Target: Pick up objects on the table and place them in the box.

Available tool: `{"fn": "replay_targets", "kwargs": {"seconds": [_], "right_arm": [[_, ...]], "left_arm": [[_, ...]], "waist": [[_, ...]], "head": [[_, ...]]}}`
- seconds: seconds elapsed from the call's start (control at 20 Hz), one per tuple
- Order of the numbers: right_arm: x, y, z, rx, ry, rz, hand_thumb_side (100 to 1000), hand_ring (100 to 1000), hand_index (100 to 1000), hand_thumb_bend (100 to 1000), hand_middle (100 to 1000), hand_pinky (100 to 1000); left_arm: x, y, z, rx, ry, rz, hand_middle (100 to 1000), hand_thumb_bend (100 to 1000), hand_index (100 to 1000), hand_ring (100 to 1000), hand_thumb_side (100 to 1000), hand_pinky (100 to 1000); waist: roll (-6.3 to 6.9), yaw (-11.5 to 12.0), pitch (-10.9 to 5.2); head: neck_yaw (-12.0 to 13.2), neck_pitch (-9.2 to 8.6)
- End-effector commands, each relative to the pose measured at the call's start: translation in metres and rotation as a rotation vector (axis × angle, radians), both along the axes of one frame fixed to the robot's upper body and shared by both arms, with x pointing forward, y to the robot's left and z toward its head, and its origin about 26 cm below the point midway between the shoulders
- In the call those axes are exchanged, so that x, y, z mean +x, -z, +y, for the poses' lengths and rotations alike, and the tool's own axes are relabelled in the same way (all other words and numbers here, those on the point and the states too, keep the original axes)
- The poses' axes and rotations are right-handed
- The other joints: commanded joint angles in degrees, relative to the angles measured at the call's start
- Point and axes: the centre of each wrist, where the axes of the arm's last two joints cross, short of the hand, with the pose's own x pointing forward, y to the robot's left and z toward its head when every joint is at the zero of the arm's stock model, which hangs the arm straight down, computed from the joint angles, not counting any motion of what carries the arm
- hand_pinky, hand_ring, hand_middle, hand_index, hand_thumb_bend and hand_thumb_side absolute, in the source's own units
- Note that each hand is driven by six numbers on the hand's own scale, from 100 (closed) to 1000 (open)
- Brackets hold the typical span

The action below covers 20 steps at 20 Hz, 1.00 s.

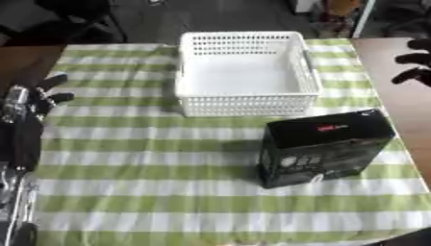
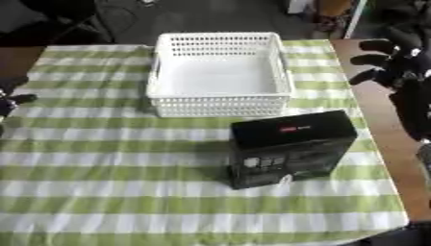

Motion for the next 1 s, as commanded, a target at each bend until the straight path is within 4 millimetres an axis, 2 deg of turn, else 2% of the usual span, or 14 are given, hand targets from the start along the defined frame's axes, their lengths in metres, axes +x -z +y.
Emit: {"fn": "replay_targets", "kwargs": {"seconds": [0.05,0.45,0.65,0.7,0.75,1.0], "right_arm": [[0.001,-0.012,0.003,-0.016,-0.029,-0.028,896,798,1000,498,834,640],[0.003,-0.017,0.005,-0.066,-0.042,-0.048,895,803,999,508,835,652],[0.003,-0.029,0.006,-0.209,-0.038,-0.121,885,813,986,538,840,694],[0.003,-0.033,0.006,-0.256,-0.036,-0.146,905,812,988,497,845,689],[0.003,-0.037,0.007,-0.300,-0.033,-0.169,878,820,983,556,844,718],[0.001,-0.057,0.012,-0.551,-0.041,-0.268,827,847,989,624,855,783]], "left_arm": [[0.001,-0.009,-0.001,0.010,0.011,-0.031,966,100,931,843,1000,730],[0.001,-0.008,-0.001,0.012,0.014,-0.028,966,100,930,844,1000,730],[0.001,-0.008,-0.001,0.014,0.015,-0.027,966,100,930,844,1000,730],[0.001,-0.008,-0.001,0.014,0.015,-0.026,966,100,930,844,1000,730],[0.001,-0.008,-0.001,0.014,0.015,-0.025,966,100,930,844,1000,730],[0.001,-0.007,0.000,0.017,0.016,-0.022,966,100,929,844,1000,730]], "waist": [[-0.07,0.1,-0.40],[-0.05,0.0,-0.47],[-0.08,0.1,-0.57],[-0.09,0.1,-0.59],[-0.11,0.1,-0.61],[-0.23,0.2,-0.70]], "head": [[-0.8,0.05],[-0.8,0.05],[-0.8,0.05],[-0.8,0.05],[-0.7,0.05],[-0.7,0.05]]}}
